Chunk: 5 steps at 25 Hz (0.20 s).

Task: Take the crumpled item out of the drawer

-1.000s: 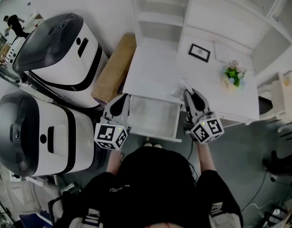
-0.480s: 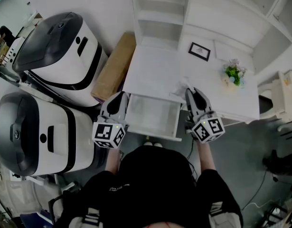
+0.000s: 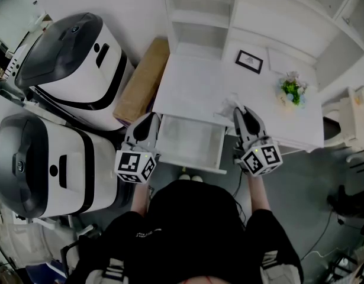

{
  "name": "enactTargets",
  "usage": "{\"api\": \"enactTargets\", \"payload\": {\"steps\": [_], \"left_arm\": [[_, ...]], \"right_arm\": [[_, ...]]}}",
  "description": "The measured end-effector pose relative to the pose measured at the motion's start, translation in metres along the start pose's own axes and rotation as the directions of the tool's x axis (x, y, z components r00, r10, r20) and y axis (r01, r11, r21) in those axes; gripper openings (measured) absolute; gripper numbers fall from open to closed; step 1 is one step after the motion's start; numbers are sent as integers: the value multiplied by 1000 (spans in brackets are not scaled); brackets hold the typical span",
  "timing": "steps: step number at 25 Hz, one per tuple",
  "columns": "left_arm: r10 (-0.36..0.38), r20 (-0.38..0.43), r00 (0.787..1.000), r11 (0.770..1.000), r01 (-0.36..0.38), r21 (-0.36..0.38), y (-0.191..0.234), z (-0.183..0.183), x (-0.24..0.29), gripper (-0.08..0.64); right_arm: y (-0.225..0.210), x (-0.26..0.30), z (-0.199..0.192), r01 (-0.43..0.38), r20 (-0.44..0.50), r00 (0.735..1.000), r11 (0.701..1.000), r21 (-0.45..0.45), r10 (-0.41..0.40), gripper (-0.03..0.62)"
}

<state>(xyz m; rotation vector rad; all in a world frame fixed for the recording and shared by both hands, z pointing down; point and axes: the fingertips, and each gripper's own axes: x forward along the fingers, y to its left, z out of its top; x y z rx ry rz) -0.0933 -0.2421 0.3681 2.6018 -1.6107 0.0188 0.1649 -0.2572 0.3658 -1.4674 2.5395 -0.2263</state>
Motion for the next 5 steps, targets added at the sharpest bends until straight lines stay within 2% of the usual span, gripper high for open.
{"api": "enactTargets", "payload": {"steps": [5], "left_arm": [[3,-11,1000,1000,-3,1,-1,-2,3,-2]], "right_arm": [[-1,0,-1,2,-15,1000,999,-54,-2,46]]}}
